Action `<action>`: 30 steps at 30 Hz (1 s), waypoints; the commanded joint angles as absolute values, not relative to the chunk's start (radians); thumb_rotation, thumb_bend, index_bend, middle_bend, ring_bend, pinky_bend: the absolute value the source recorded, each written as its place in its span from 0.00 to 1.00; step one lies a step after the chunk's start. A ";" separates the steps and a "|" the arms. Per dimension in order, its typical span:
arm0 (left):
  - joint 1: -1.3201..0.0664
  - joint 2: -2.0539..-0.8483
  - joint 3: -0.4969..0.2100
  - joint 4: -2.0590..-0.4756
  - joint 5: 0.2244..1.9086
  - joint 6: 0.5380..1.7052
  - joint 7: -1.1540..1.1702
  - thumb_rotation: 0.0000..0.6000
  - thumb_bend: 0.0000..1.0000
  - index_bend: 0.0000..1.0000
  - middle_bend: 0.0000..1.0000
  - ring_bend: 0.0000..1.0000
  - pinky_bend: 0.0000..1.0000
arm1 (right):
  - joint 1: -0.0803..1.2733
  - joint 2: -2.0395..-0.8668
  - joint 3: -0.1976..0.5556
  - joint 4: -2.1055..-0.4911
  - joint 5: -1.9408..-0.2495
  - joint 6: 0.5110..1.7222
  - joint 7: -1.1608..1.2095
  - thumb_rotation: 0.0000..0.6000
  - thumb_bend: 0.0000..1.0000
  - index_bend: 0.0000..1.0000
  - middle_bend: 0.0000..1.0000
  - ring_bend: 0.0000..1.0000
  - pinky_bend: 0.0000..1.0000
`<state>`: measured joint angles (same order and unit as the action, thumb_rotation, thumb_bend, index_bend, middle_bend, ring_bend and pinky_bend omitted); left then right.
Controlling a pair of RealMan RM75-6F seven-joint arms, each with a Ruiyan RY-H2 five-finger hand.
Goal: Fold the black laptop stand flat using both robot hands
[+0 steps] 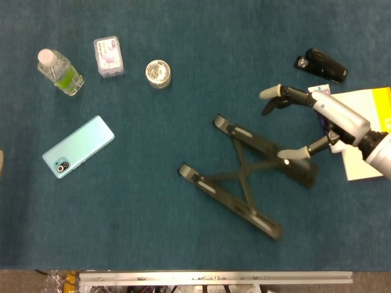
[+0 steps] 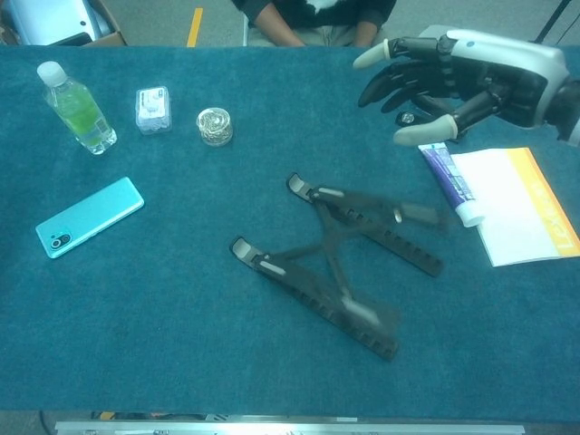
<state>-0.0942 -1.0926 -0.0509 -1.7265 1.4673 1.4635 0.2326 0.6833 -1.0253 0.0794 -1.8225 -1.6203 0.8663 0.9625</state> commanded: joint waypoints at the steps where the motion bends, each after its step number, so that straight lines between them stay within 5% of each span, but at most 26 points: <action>1: -0.100 -1.089 -0.049 -1.730 1.472 1.457 0.237 1.00 0.39 0.02 0.02 0.00 0.00 | 0.681 -1.026 0.063 -1.818 -1.636 0.872 0.939 0.85 0.01 0.19 0.35 0.22 0.22; 9: -0.109 -1.090 -0.047 -1.733 1.472 1.447 0.243 1.00 0.39 0.02 0.02 0.00 0.00 | 0.663 -1.055 0.010 -1.812 -1.717 0.916 0.729 1.00 0.02 0.19 0.35 0.22 0.22; 30: -0.232 -1.062 0.016 -1.780 1.585 1.243 0.227 1.00 0.38 0.02 0.00 0.00 0.00 | 0.597 -1.082 0.008 -1.787 -1.672 1.045 0.406 1.00 0.02 0.19 0.35 0.23 0.22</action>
<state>-0.2149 -1.0632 0.0056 -1.7711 1.5696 1.2651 0.2187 0.6052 -1.0817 0.0018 -1.7877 -1.6831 1.0351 0.4208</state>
